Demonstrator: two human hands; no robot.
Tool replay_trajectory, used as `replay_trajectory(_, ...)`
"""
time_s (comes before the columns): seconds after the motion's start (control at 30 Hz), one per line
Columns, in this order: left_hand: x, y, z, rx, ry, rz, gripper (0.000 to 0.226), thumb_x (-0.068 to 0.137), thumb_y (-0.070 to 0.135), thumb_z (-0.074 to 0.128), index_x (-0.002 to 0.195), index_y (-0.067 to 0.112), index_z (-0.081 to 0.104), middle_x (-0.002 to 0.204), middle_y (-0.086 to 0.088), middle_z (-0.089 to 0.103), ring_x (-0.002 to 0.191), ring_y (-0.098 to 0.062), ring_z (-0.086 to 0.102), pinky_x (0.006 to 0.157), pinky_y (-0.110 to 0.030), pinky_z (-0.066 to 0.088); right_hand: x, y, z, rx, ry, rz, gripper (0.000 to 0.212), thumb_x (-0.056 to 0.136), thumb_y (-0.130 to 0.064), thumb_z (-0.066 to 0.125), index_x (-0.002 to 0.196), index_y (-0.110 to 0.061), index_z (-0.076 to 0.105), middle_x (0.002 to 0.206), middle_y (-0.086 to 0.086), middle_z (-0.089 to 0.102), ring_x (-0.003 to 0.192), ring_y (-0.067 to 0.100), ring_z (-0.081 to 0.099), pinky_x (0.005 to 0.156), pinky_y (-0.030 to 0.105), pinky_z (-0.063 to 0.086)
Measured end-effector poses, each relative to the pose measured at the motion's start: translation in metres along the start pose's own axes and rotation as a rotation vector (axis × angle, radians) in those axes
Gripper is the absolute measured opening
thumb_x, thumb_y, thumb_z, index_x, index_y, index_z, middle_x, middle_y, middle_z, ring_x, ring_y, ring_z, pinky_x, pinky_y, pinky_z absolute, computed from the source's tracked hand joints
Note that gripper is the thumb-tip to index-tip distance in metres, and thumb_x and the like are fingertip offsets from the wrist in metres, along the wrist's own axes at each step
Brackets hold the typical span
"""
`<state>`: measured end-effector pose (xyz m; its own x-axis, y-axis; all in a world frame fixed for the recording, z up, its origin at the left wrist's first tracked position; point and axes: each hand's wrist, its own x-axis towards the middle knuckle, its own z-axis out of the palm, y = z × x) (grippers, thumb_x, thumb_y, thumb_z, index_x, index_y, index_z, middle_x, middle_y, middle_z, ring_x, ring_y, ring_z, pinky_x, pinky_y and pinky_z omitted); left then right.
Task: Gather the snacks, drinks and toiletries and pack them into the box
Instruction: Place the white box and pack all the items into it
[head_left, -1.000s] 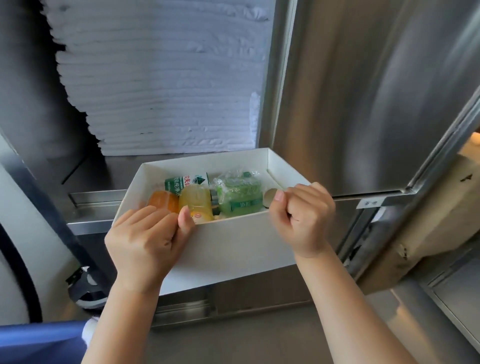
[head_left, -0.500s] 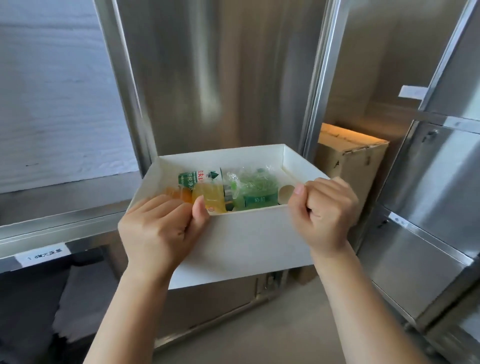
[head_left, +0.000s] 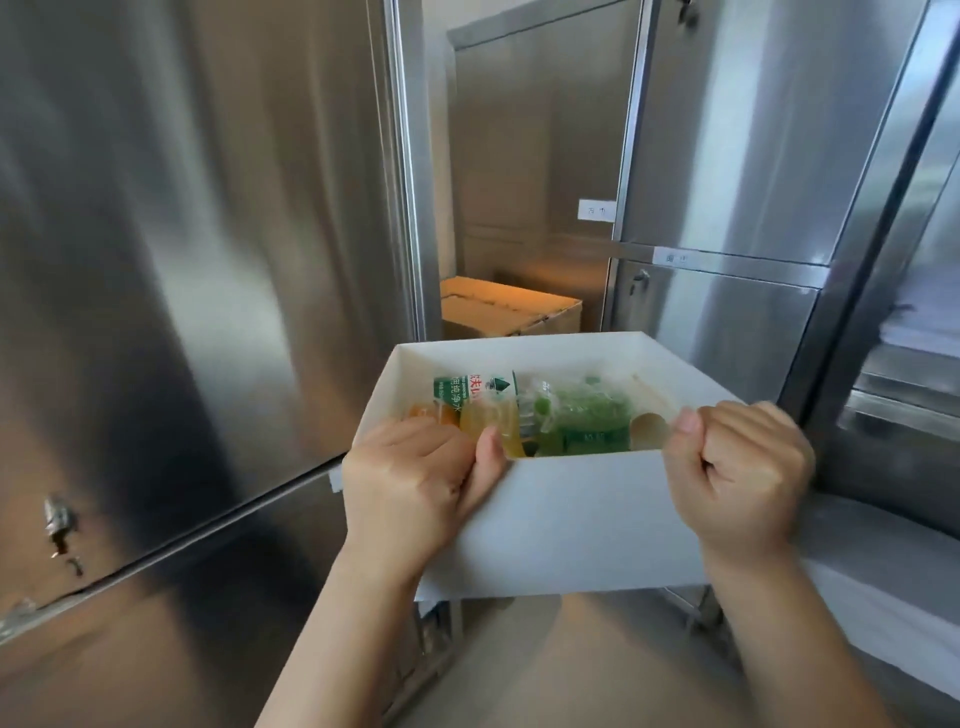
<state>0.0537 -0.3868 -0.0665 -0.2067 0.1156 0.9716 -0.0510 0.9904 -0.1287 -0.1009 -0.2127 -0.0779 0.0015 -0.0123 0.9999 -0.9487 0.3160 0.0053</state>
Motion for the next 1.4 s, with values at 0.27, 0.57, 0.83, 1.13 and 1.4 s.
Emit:
replay_trajectory(0.27, 0.02, -0.018, 0.168, -0.091, -0.026, 0.022, 0.051, 0.094, 0.021, 0.049, 0.044, 0.015, 0.046, 0.044, 0.001, 0.043, 0.041, -0.018, 0.038, 0.043, -0.029, 0.031, -0.009, 0.138, 0.058, -0.127, -0.027, 0.018, 0.056, 0.094, -0.01, 0.043, 0.04, -0.008, 0.03, 0.041, 0.006, 0.025, 0.046, 0.017, 0.017, 0.049, 0.028, 0.018)
replay_trajectory(0.57, 0.061, -0.073, 0.33, -0.059, -0.025, 0.019, 0.049, 0.091, 0.02, 0.053, 0.043, 0.014, 0.044, 0.043, 0.001, 0.042, 0.04, -0.018, 0.038, 0.047, -0.026, 0.026, 0.003, 0.278, 0.171, -0.112, -0.023, 0.019, 0.053, 0.093, -0.009, 0.044, 0.041, -0.01, 0.03, 0.042, 0.004, 0.026, 0.05, 0.016, 0.017, 0.055, 0.026, 0.016)
replay_trajectory(0.83, 0.07, -0.111, 0.4, 0.103, -0.037, 0.003, 0.052, 0.093, 0.022, 0.051, 0.042, 0.014, 0.045, 0.043, 0.001, 0.044, 0.04, -0.018, 0.039, 0.044, -0.027, 0.031, 0.001, 0.346, 0.265, 0.046, -0.021, 0.019, 0.054, 0.092, -0.008, 0.043, 0.04, -0.007, 0.03, 0.041, 0.007, 0.026, 0.046, 0.019, 0.017, 0.049, 0.029, 0.017)
replay_trajectory(1.13, 0.083, -0.141, 0.472, 0.379, -0.008, -0.052, 0.056, 0.096, 0.026, 0.046, 0.041, 0.015, 0.038, 0.042, 0.0, 0.037, 0.041, -0.018, 0.033, 0.049, -0.024, 0.019, 0.004, 0.422, 0.38, 0.314, 0.006, 0.011, 0.054, 0.093, -0.01, 0.042, 0.04, -0.008, 0.033, 0.041, 0.003, 0.028, 0.043, 0.016, 0.02, 0.05, 0.027, 0.016)
replay_trajectory(1.4, 0.067, -0.151, 0.527, 0.548, -0.078, -0.126, 0.053, 0.093, 0.028, 0.051, 0.043, 0.015, 0.041, 0.043, 0.002, 0.042, 0.039, -0.018, 0.04, 0.04, -0.024, 0.03, -0.017, 0.469, 0.454, 0.448, -0.012, 0.005, 0.055, 0.094, -0.011, 0.043, 0.039, -0.007, 0.041, 0.039, 0.002, 0.039, 0.041, 0.011, 0.027, 0.058, 0.02, 0.014)
